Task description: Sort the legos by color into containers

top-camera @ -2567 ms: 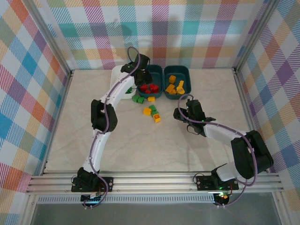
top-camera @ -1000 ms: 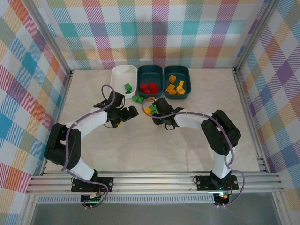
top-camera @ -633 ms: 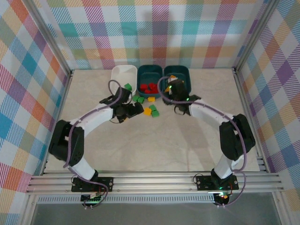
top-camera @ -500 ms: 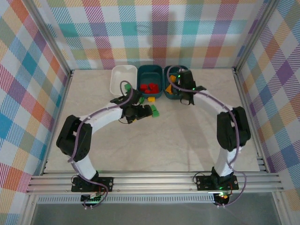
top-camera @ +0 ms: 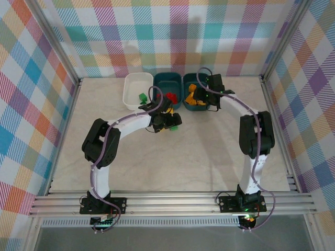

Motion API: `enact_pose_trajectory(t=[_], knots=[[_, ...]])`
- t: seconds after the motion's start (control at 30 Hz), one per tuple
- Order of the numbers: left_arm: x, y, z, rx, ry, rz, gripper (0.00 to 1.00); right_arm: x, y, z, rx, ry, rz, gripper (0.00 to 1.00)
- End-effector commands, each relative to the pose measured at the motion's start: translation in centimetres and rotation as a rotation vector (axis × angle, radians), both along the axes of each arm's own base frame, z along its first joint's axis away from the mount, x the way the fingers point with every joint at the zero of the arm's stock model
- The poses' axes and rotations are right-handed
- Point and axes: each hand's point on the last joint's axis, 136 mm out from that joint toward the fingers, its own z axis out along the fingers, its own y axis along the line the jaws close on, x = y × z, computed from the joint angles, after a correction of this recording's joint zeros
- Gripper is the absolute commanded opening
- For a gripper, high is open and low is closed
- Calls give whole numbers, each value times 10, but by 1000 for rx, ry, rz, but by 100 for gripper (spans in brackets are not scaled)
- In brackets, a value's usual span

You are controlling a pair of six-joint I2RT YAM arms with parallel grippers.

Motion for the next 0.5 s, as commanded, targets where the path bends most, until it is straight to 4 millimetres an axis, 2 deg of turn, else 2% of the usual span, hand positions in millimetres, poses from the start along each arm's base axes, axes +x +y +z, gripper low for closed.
enact_pose_trajectory(t=[0.0,0.07,0.27,0.37,0.47], knots=[[12,13,4,110,-19,49,90,-29,4,42,89,-77,4,70],[16,19,5,168,-29,43,89,-53,1,43,118,-88,-5,70],[21,30,7,304,-53,-48,85,-118,-21,23,151,-61,-73,72],[21,39,6,381,-69,-109,85,-141,-36,12,135,-64,-124,73],[20,40,-8,429,-51,-180,84,-151,-46,0,99,-75,-142,74]])
